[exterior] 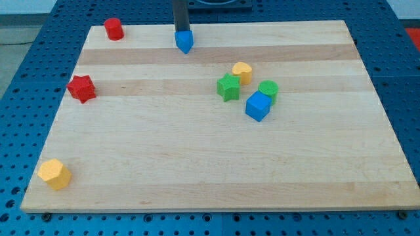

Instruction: Move the blue triangle to the top left side of the green star

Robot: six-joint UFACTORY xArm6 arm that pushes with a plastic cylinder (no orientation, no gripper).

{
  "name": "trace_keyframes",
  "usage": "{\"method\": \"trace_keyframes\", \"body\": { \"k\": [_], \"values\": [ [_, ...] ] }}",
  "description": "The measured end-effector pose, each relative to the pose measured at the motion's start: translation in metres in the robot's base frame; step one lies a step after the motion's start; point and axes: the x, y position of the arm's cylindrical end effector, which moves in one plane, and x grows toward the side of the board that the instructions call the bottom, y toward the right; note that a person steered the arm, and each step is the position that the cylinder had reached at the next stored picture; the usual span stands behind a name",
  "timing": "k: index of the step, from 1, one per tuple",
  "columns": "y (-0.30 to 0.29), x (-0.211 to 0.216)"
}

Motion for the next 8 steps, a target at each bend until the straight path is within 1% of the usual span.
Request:
{"method": "trace_keyframes", "body": {
  "k": [2,3,4,5,6,7,8],
  "values": [
    [0.001,0.056],
    [0.0,0.074],
    [-0.021,0.077],
    [-0.013,0.091],
    [0.029,0.1],
    [0.045,0.104],
    [0.028,0.092]
  ]
}}
